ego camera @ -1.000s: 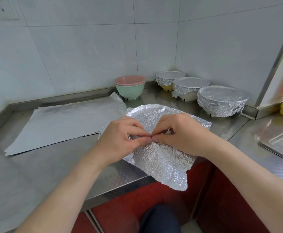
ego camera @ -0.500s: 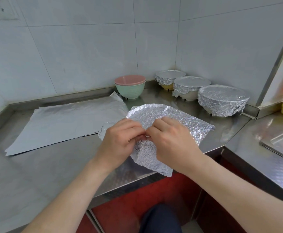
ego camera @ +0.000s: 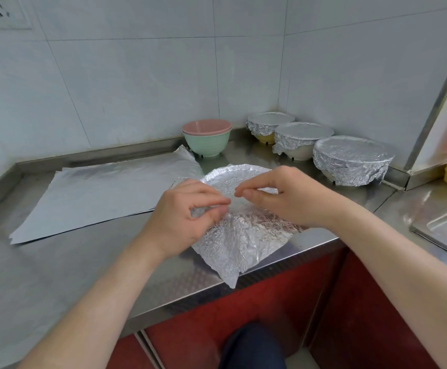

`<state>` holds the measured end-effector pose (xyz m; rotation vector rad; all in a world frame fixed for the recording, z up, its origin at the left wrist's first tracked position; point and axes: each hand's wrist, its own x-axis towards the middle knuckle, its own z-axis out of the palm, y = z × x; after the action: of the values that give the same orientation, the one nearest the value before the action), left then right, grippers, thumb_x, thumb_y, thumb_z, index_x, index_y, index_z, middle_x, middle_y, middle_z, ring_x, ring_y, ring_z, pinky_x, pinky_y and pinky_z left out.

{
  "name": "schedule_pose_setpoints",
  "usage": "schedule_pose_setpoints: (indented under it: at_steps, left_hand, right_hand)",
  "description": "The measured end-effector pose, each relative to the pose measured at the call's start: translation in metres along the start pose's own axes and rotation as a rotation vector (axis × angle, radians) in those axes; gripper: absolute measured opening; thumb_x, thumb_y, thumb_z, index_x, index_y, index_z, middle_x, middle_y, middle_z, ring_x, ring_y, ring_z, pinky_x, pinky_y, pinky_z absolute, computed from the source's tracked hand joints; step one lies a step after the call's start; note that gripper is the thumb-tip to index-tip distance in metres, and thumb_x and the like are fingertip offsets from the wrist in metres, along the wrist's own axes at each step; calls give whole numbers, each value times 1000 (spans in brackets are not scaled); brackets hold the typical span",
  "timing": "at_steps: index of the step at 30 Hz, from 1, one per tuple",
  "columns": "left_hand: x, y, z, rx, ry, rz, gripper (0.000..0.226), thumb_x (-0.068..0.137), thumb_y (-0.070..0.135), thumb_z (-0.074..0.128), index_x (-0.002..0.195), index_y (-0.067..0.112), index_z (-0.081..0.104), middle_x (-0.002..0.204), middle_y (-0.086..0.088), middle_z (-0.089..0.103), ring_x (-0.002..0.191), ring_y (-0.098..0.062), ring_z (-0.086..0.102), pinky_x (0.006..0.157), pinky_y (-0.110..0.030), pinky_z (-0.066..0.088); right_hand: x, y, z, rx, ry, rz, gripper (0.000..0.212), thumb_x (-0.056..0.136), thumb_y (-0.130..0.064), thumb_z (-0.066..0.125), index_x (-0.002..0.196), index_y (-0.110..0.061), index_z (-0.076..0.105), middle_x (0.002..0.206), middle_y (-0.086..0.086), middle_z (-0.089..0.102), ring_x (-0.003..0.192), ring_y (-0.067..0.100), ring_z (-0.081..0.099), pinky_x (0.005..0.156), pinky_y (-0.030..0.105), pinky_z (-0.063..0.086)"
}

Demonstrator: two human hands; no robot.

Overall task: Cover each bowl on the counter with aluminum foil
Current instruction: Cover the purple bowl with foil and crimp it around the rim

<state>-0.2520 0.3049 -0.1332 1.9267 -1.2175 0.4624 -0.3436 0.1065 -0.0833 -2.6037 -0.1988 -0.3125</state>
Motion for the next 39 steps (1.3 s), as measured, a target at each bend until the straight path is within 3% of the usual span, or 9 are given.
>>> schedule_pose_setpoints:
  at_steps: [2, 10, 14, 20, 26, 29, 32, 35, 39]
  left_hand:
    - [2, 5, 6, -12, -30, -2, 14, 77, 40, 77, 86, 29, 78, 84, 17, 68, 86, -10, 59, 79, -25, 46]
    - [3, 6, 9, -78, -20, -30, 12, 70, 39, 76, 80, 34, 76, 79, 15, 67, 82, -11, 60, 74, -25, 47]
    - [0, 4, 13, 16, 4, 83, 10, 77, 28, 76, 82, 20, 78, 80, 10, 66, 78, -3, 56, 72, -21, 45]
    - [-8, 3, 27, 169, 57, 232, 16, 91, 16, 60, 87, 6, 72, 84, 1, 63, 79, -14, 52, 72, -24, 44]
    - [-10, 5, 26, 185, 87, 245, 15, 87, -1, 54, 84, 5, 68, 83, 1, 62, 79, -15, 52, 73, -24, 43]
    - [-12, 3, 20, 158, 57, 236, 15, 87, 3, 52, 85, 5, 67, 84, 1, 62, 80, -14, 51, 74, -25, 43]
    - [-12, -1, 10, 106, 2, 198, 14, 87, 13, 58, 88, 9, 71, 87, 4, 63, 82, -15, 56, 75, -27, 46]
    - [-10, -3, 1, 58, -20, 120, 8, 82, 17, 69, 85, 12, 74, 86, 7, 64, 82, -12, 60, 74, -30, 49]
    - [-10, -2, -7, -60, -32, -11, 11, 79, 21, 73, 89, 18, 77, 90, 10, 67, 86, -9, 64, 80, -21, 49]
  right_hand:
    - [1, 4, 5, 25, -44, 5, 18, 92, -34, 62, 106, -32, 75, 112, -16, 70, 104, -1, 62, 94, 29, 48]
    - [-5, 10, 23, 7, 93, -170, 16, 79, -32, 78, 92, -23, 79, 94, -8, 69, 87, 9, 60, 79, 25, 46]
    - [-8, 11, 33, -169, 208, -253, 10, 79, -31, 77, 86, -24, 77, 82, -5, 64, 78, 14, 56, 68, 29, 43]
    - [-15, 9, 43, -320, 266, -294, 16, 83, -29, 62, 80, -16, 71, 73, 0, 60, 70, 25, 57, 57, 39, 50]
    - [-19, -3, 62, -530, 393, -255, 20, 64, -2, 76, 70, -12, 60, 65, 3, 52, 61, 23, 48, 55, 31, 39]
    - [-23, -14, 70, -497, 430, -224, 19, 64, -2, 75, 70, -12, 61, 65, 2, 53, 61, 22, 48, 57, 28, 34]
    - [-20, -18, 63, -439, 383, -192, 12, 82, -25, 68, 74, -17, 66, 68, 0, 56, 65, 23, 53, 58, 31, 39]
    - [-17, -17, 37, -179, 267, -134, 25, 93, -34, 54, 88, -20, 74, 85, 0, 63, 84, 21, 58, 73, 37, 46]
    - [-16, -4, 8, 15, 136, -75, 12, 90, -26, 66, 94, -24, 77, 93, -10, 65, 88, 4, 57, 80, 18, 42]
